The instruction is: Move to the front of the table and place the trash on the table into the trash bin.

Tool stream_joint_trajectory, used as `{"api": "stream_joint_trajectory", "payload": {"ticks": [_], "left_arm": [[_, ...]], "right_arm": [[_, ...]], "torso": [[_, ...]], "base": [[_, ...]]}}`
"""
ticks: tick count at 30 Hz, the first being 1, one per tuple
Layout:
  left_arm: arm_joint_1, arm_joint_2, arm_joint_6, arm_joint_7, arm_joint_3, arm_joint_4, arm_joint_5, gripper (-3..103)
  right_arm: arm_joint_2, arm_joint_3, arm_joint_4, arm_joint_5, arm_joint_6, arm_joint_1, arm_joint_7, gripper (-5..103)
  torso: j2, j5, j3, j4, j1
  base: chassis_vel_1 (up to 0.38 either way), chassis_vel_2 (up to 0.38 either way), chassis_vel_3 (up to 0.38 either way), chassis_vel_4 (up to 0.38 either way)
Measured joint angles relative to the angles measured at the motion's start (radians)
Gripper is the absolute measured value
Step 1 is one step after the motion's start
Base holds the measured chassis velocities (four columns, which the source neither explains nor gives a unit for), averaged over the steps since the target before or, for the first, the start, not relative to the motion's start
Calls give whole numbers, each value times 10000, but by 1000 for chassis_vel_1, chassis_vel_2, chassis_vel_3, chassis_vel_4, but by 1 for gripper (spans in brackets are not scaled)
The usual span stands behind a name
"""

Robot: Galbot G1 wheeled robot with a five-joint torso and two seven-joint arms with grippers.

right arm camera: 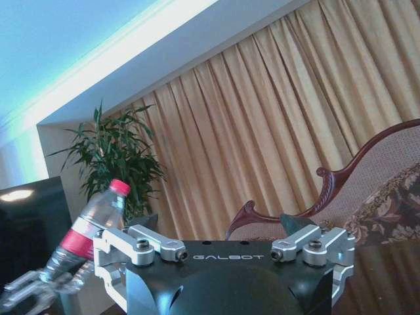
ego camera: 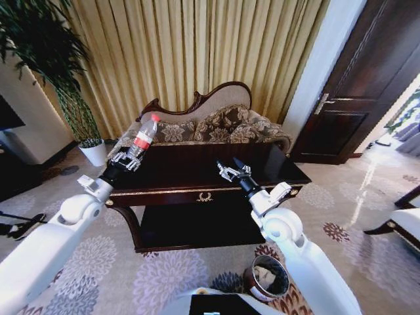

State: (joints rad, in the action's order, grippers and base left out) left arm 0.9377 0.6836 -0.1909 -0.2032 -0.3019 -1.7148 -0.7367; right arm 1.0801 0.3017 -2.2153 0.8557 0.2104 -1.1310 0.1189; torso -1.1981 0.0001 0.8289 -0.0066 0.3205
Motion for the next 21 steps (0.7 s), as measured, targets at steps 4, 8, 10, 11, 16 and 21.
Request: {"api": "stream_joint_trajectory", "payload": {"ticks": [4, 8, 10, 11, 16, 21], "left_arm": [[-977, 289, 179, 269, 1161, 432, -41, 42], [-1675, 528, 341, 430, 1898, 547, -54, 42], [-2474, 738, 493, 575, 2614, 549, -98, 42], [-2474, 738, 493, 575, 2614, 549, -98, 42], [-3747, 946, 661, 644, 3652, 559, -228, 42], [-4505, 1197, 784, 669, 4560, 562, -441, 42]], "right_arm": [[2, 157, 0, -48, 0, -127, 0, 100], [13, 286, 19, -82, 15, -178, -1, 100], [34, 397, 189, -105, 58, -148, 0, 100], [34, 397, 189, -105, 58, -148, 0, 100], [87, 418, 462, -113, 254, 80, 0, 100], [185, 333, 717, 167, 351, 551, 0, 100]], "torso": [[2, 2, 1, -6, 2], [2, -1, 1, 1, 2], [2, 3, 0, 1, 1], [2, 3, 0, 1, 1], [2, 3, 1, -1, 2], [2, 0, 1, 1, 2]], "base": [[0, 0, 0, 0], [0, 0, 0, 0], [0, 0, 0, 0], [0, 0, 0, 0], [0, 0, 0, 0], [0, 0, 0, 0]]}}
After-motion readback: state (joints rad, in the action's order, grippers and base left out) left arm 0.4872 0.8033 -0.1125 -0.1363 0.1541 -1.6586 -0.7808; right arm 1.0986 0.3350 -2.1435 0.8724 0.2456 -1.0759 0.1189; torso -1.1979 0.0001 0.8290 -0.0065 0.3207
